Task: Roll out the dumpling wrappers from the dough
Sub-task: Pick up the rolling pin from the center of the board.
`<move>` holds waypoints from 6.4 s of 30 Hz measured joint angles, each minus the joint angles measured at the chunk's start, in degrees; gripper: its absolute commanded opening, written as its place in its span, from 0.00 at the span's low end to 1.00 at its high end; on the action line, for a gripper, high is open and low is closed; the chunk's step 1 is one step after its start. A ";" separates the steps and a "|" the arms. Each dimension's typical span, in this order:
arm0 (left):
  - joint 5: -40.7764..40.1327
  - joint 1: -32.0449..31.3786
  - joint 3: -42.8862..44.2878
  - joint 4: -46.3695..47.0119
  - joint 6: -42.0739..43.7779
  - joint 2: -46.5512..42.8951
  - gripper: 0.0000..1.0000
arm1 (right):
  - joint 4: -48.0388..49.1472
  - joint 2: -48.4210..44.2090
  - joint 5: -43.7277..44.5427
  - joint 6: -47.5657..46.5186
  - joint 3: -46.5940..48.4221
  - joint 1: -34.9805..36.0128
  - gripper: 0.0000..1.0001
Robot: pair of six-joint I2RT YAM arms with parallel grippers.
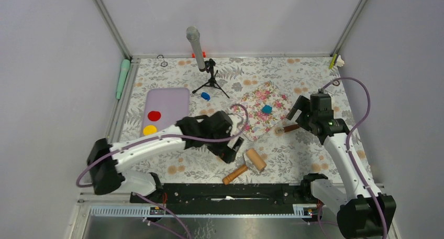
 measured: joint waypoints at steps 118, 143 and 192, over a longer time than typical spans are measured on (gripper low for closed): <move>37.94 26.62 5.70 -4.13 -6.38 0.96 0.99 | 7.10 8.74 0.83 -32.46 5.92 62.90 0.00; 35.50 20.09 -0.59 5.70 -13.99 2.23 0.00 | 12.09 7.04 1.20 -33.70 3.34 62.93 0.51; 50.49 35.67 13.68 15.78 -11.56 -11.89 0.00 | 106.31 11.08 -51.89 33.94 -12.07 24.11 1.00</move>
